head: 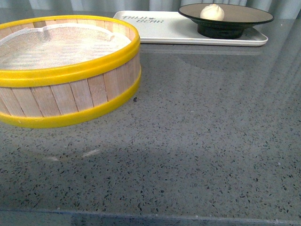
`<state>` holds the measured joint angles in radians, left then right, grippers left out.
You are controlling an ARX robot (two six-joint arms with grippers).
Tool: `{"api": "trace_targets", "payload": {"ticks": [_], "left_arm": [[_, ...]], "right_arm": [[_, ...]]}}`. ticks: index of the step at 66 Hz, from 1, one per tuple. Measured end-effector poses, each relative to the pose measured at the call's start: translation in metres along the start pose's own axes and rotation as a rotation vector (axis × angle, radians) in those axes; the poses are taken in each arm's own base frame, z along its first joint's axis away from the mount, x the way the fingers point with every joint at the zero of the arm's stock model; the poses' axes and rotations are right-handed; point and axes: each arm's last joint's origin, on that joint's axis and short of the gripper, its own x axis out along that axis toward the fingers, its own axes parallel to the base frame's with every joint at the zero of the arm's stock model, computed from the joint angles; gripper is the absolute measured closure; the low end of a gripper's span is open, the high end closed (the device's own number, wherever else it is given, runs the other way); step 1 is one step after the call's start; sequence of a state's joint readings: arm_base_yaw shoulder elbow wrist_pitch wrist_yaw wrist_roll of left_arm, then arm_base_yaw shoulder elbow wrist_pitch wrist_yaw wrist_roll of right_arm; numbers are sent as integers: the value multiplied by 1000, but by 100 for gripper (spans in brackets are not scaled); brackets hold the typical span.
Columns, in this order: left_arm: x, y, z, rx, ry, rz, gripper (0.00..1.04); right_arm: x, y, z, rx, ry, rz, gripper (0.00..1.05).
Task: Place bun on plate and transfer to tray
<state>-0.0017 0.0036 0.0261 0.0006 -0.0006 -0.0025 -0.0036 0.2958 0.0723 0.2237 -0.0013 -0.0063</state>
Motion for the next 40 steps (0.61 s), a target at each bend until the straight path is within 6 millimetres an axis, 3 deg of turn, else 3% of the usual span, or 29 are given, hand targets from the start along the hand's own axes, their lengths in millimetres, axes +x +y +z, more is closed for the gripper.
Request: {"api": "trace_targets", "payload": {"ticks": [40], "left_arm": [[0, 0, 0, 0, 0, 0, 7]], "right_arm": [[-18, 0, -20, 3, 5, 0, 103]]}}
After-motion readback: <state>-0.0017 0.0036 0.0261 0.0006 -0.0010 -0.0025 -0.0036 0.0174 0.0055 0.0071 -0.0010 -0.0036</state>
